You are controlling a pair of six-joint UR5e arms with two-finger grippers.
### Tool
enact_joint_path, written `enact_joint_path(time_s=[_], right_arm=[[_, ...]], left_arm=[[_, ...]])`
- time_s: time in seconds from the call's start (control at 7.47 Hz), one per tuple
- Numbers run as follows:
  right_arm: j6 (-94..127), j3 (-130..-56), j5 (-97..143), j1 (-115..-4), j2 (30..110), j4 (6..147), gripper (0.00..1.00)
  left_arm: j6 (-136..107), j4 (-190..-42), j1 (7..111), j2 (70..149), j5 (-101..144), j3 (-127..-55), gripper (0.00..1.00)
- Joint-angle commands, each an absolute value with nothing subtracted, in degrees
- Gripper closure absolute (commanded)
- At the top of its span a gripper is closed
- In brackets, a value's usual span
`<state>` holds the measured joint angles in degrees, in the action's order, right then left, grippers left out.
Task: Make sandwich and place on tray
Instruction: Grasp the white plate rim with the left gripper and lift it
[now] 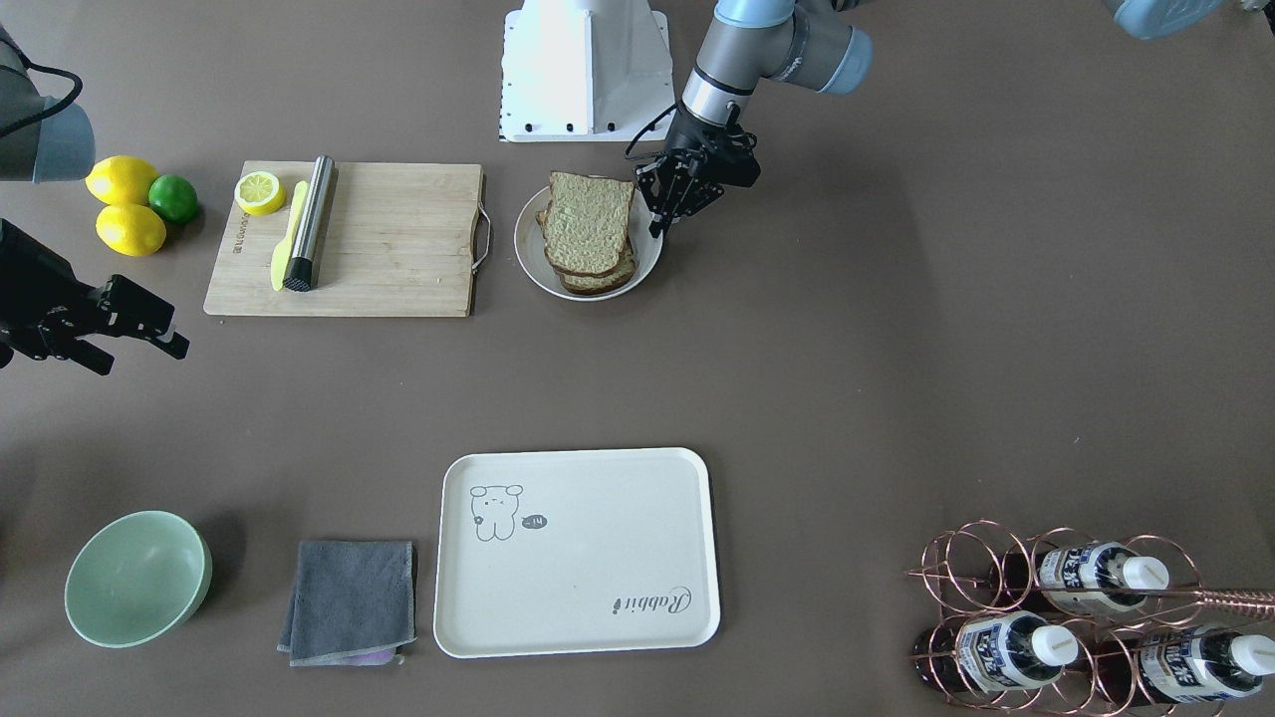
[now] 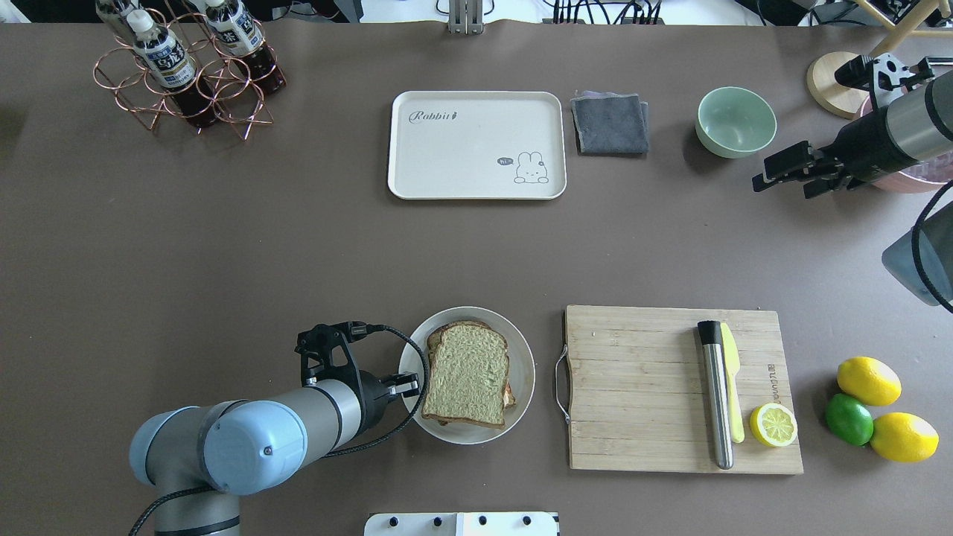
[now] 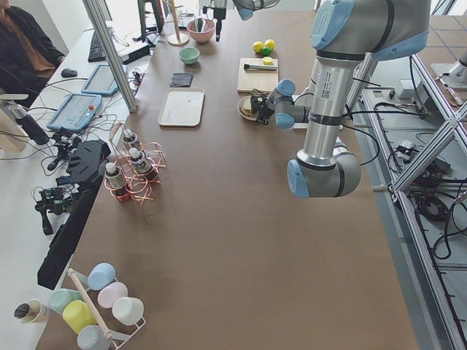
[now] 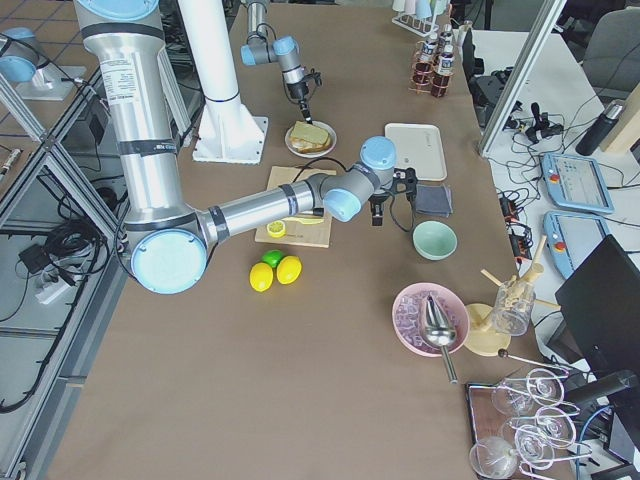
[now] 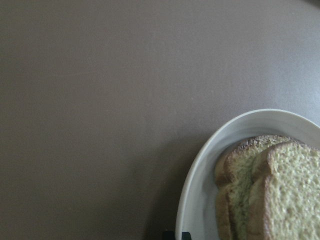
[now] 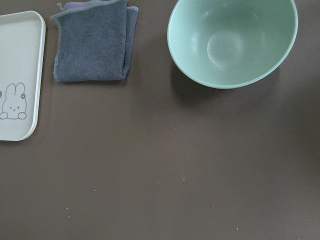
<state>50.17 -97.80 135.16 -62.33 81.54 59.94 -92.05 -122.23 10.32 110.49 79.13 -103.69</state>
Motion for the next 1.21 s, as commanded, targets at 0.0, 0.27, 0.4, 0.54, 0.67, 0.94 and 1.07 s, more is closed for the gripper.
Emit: enact_joint_path(time_s=[0.0,0.27,0.4,0.54,0.67,0.94,1.07], right_arm=[[50.01,-97.56,135.26,-63.02,81.83,59.94,0.01],[50.01,-97.65,136.14,-63.54,81.91,59.94,0.01],[49.92,-97.73,136.93,-63.89,81.91,59.94,0.01],[49.57,-97.73,137.11,-64.24,82.00,59.94,0.01],[48.00,-97.39,137.11,-64.51,82.00,59.94,0.01],[45.80,-96.33,137.20,-65.56,81.91,60.03,0.01],[45.62,-95.89,137.63,-65.91,81.83,60.03,0.01]], left_arm=[[-91.93,-122.08,11.59,112.14,80.32,-104.23,1.00],[-92.02,-121.64,16.15,112.41,88.12,-106.42,1.00],[-92.28,-121.55,17.65,112.41,89.29,-107.13,1.00],[-92.81,-121.55,18.97,113.72,89.30,-107.14,1.00],[-97.25,-121.47,20.20,115.30,89.30,-107.05,1.00],[-104.99,-117.36,22.84,120.21,89.21,-105.83,1.00],[-107.90,-114.11,24.16,123.98,89.21,-103.04,1.00]])
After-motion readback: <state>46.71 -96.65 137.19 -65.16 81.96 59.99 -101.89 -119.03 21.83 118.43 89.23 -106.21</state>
